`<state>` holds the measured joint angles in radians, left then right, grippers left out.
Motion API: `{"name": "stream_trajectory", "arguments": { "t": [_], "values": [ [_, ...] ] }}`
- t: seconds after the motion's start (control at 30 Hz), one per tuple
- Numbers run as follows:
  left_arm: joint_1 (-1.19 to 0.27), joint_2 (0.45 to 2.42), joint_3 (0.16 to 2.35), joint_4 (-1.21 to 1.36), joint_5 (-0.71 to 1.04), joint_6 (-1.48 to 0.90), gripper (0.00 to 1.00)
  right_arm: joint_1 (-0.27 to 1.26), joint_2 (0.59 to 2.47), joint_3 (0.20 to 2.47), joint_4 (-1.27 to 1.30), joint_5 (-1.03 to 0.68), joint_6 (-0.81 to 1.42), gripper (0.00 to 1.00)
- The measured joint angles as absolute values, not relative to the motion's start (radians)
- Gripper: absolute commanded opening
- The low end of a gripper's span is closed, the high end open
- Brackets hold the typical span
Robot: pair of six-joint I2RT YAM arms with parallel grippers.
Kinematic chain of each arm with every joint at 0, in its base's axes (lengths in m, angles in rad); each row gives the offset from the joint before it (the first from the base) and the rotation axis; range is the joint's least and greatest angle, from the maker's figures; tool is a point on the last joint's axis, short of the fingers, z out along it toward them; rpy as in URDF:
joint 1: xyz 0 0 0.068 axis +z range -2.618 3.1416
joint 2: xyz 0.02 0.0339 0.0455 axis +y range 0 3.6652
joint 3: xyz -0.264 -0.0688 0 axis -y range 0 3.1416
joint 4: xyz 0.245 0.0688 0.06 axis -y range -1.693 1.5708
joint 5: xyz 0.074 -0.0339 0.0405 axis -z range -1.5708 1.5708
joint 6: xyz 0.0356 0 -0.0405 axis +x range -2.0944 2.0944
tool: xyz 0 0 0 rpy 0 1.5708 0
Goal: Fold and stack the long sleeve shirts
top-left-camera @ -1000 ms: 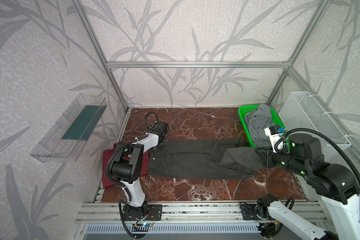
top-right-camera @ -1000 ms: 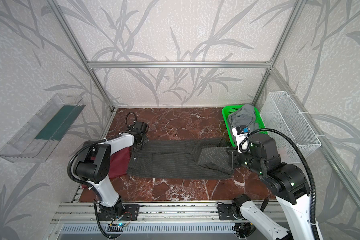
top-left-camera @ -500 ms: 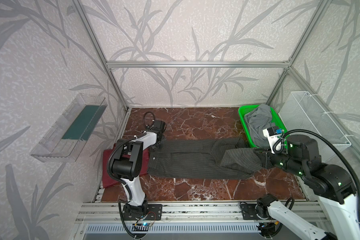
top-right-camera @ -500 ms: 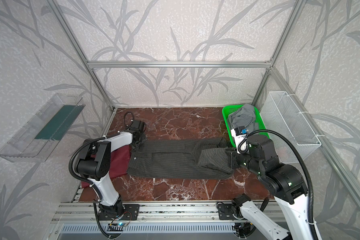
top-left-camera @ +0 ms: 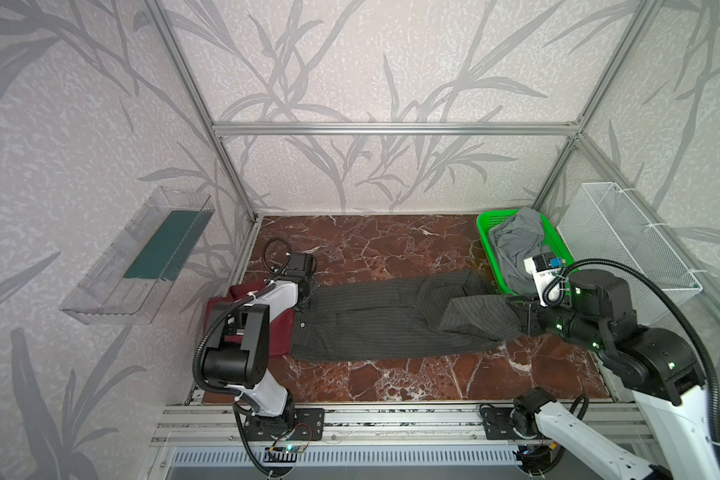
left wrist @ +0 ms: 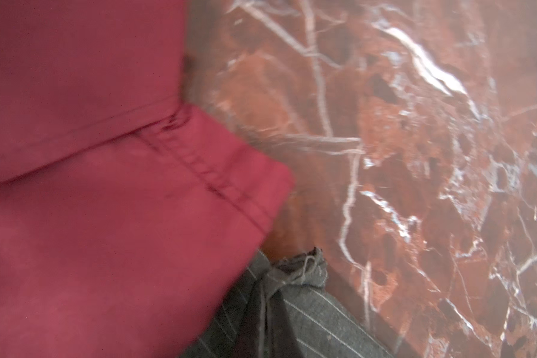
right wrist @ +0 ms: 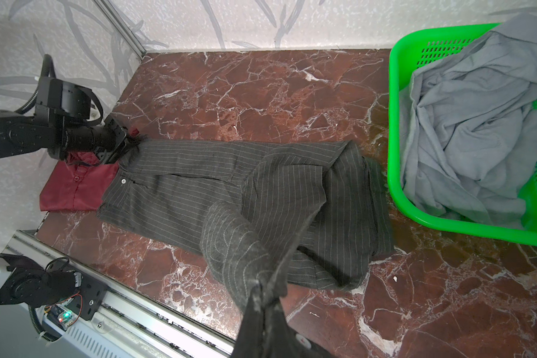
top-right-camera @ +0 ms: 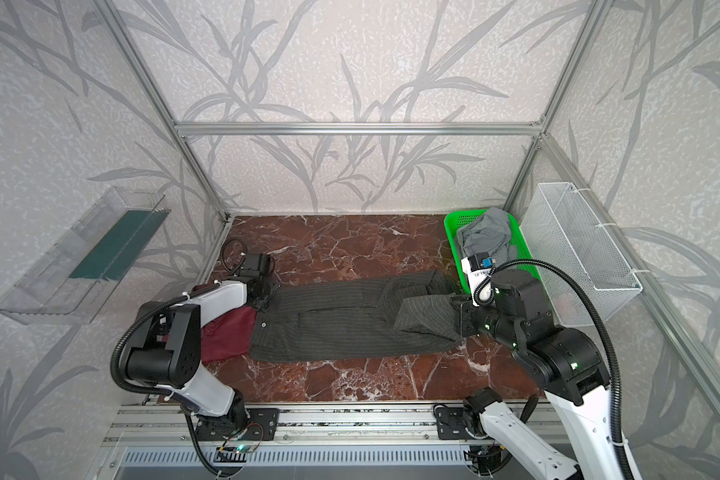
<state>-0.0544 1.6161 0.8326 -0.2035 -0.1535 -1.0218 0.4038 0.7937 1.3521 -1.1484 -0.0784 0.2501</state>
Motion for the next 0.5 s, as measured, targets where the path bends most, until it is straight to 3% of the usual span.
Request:
{"name": "stream_trajectory", "arguments": {
  "t": [0.2, 0.33, 0.5],
  "values": [
    [0.004, 1.597, 0.797, -0.184, -0.112, -1.077, 0.06, 0.404, 0.796, 1.348, -1.148, -0.056, 0.259, 0.0],
    [0.03, 1.575, 0.796, -0.144, -0.072, -1.076, 0.0, 0.404, 0.797, 1.318, -1.135, -0.052, 0.266, 0.0],
    [0.035, 1.59, 0.783, -0.037, 0.017, -1.077, 0.0, 0.404, 0.82, 1.232, -1.023, -0.165, 0.322, 0.0]
  ]
}}
